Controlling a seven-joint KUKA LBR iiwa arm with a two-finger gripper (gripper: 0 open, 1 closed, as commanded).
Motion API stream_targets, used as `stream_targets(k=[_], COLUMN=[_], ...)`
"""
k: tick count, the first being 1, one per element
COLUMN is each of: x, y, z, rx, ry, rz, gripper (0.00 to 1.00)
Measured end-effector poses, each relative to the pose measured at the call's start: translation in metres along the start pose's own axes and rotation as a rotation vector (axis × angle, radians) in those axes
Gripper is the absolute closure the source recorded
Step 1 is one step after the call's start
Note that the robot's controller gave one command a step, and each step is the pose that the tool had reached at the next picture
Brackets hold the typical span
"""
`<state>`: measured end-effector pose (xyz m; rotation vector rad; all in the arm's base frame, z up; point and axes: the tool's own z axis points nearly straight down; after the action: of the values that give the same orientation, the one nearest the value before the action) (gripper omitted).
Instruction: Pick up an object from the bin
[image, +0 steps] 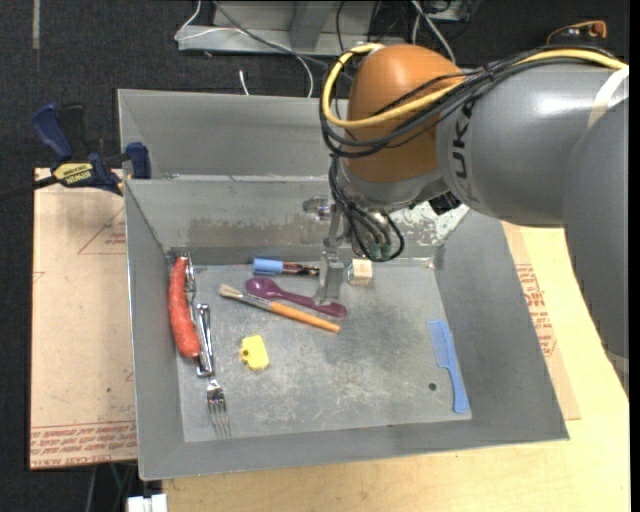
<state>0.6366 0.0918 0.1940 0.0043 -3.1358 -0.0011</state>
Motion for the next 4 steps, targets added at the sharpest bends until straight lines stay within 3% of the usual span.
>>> stream_targets(k=[1, 2, 3, 4], x=[-0.001, -0.005, -0.016, 0.008], y=[-0.001, 0.022, 0.044, 0.016], z=[-0.005, 0.084, 0.03, 0.093], rx=[-0.001, -0.003, -0.005, -0.002], ry=[-0.008, -0.008, -0.019, -0.002], rz=[0.003, 0.249, 0.217, 0.337], gripper=[0.0, 0.0, 0.0, 0.0])
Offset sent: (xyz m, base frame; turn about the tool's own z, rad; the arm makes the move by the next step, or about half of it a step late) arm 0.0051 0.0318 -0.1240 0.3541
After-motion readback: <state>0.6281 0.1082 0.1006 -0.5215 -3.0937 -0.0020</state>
